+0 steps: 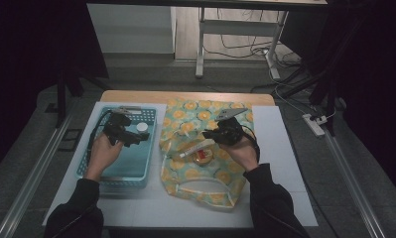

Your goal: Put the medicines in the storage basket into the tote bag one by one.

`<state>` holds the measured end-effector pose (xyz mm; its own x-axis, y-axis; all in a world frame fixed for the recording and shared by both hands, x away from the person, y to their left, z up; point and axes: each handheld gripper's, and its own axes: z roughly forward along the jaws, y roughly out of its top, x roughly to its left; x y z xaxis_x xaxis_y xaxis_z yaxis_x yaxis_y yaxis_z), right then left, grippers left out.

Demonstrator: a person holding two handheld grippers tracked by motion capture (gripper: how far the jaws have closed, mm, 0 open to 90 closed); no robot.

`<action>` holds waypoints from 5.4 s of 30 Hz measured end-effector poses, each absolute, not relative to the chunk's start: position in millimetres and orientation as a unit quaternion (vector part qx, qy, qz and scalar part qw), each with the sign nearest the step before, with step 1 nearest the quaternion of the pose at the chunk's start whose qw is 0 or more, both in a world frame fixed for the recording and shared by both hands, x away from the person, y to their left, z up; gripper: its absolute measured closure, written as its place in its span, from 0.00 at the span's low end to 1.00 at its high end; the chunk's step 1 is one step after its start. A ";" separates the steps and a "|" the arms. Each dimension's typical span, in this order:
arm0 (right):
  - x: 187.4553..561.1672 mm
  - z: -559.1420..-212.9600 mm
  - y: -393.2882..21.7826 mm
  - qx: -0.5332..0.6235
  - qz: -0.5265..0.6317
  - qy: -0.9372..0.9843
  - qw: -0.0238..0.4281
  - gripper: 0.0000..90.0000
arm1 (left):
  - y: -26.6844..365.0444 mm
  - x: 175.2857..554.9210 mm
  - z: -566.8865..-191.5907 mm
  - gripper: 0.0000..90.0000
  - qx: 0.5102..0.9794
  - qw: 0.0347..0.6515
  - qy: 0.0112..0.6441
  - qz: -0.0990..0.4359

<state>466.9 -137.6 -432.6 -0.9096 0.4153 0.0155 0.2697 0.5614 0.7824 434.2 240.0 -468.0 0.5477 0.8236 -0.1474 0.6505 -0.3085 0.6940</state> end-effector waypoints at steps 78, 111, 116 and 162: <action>465.1 -432.7 -134.9 0.191 0.427 0.880 0.085 1.00 | 238.6 462.2 -465.3 0.56 0.817 0.300 0.482 0.103; 464.8 -434.3 -134.0 0.188 0.431 0.878 0.086 1.00 | 217.5 406.6 -412.8 0.56 0.837 0.347 0.410 0.103; 464.9 -434.8 -133.6 0.187 0.431 0.879 0.086 1.00 | 207.9 400.5 -409.3 0.56 0.841 0.354 0.396 0.099; 467.7 -433.9 -138.1 0.195 0.435 0.874 0.093 1.00 | 71.4 418.4 -437.9 0.56 0.891 0.355 0.278 0.051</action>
